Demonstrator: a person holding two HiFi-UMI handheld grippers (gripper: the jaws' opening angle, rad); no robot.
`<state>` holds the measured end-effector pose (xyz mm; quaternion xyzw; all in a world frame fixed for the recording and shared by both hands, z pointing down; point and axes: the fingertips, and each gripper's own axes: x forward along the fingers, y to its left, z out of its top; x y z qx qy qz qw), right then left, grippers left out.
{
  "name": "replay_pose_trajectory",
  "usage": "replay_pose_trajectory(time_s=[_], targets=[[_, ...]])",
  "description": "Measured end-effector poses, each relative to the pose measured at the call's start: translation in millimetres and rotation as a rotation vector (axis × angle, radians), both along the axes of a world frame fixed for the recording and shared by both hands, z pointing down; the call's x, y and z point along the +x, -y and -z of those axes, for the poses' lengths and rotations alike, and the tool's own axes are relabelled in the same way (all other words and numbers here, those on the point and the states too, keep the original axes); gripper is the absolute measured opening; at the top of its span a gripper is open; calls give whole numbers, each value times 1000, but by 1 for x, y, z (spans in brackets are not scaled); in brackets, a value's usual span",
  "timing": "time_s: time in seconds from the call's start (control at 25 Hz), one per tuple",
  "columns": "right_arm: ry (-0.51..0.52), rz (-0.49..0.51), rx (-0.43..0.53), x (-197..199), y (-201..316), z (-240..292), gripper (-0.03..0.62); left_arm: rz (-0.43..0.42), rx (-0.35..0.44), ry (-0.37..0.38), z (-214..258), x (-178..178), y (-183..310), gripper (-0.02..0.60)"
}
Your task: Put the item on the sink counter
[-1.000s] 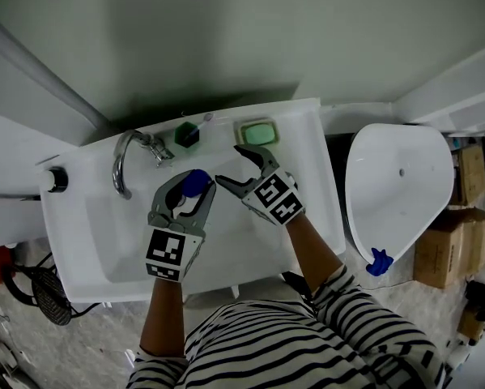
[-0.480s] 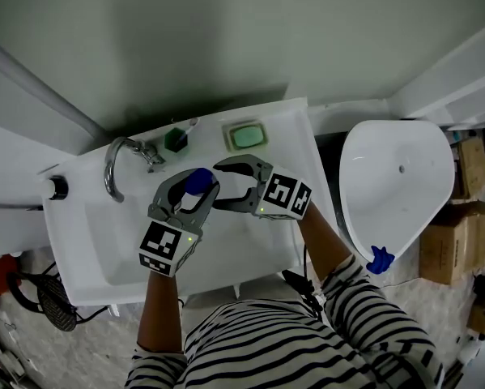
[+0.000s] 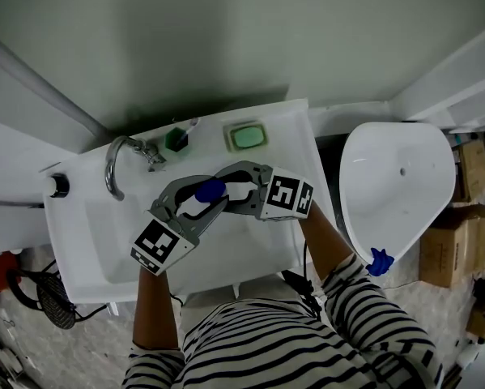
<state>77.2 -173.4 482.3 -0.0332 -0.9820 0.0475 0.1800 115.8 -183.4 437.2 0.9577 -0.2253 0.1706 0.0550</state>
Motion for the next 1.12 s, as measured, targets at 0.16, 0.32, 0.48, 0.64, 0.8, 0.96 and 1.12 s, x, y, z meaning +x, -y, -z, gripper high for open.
replay_pose_trajectory(time_s=[0.16,0.32,0.48,0.64,0.8,0.96,1.12], targets=[[-14,2,16,-1,-2,-1,179,-28,1,-6,-1,0,-1,160],[-19,-29,29,-1,0,-2,172,-23,3,-19,-2,0,1,164],[-53,-69,55,1,5,-8,169,21,36,-101,13,-4,9,206],[-36,-133,47,3,11,-13,166,88,86,-143,28,-10,19,274],[19,-239,37,5,24,-11,164,160,117,-152,29,-19,23,278],[68,-384,30,10,45,-8,164,257,116,-162,26,-34,28,278],[84,-503,47,15,68,-12,164,293,94,-153,10,-41,23,256]])
